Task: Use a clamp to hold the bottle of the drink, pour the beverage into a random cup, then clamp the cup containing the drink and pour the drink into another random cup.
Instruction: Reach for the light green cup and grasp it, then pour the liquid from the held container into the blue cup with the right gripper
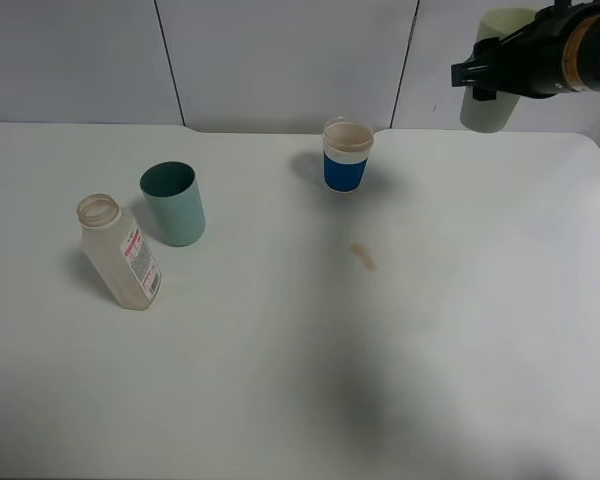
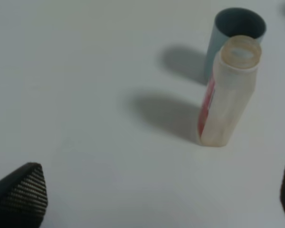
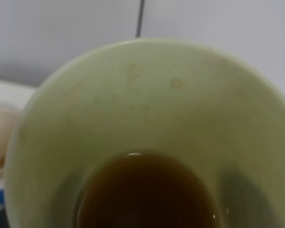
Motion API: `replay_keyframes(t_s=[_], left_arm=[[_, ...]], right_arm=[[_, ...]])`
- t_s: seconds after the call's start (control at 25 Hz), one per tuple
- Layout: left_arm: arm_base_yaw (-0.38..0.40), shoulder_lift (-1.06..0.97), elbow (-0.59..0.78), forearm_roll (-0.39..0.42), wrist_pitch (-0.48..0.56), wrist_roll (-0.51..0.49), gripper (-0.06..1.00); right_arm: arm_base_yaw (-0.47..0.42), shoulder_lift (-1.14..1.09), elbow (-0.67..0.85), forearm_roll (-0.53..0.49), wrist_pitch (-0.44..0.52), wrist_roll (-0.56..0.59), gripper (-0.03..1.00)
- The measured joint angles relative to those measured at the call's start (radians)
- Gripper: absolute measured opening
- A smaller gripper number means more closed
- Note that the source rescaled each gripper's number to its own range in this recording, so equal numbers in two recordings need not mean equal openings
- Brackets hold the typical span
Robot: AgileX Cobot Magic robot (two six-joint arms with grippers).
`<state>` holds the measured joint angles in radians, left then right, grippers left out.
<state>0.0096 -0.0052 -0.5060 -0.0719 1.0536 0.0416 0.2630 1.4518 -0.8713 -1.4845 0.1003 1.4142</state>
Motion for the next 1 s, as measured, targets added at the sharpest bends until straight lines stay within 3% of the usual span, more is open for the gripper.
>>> replay_keyframes(t_s=[0.08,0.16,0.32,0.68,1.0], left_arm=[[0.0,0.0,0.0,0.0,0.0,0.0,1.0],[0.0,0.0,0.0,0.0,0.0,0.0,1.0],[0.0,0.0,0.0,0.0,0.0,0.0,1.0],[0.0,0.0,0.0,0.0,0.0,0.0,1.0],[0.0,0.0,0.0,0.0,0.0,0.0,1.0]], right_arm=[[0.0,0.002,-0.012,-0.16,0.037,0.161,0.01],[0.0,0.025,-0.038,-0.23,0.056,0.282,0.01],[0.021,0.104,-0.079,-0.24,0.067,0.319,0.01],[0.114,0.274,-0.192,-0.241,0.113,0.309,0.01],[0.173,0.315,-0.23,-0.24,0.29,0.12,0.01]])
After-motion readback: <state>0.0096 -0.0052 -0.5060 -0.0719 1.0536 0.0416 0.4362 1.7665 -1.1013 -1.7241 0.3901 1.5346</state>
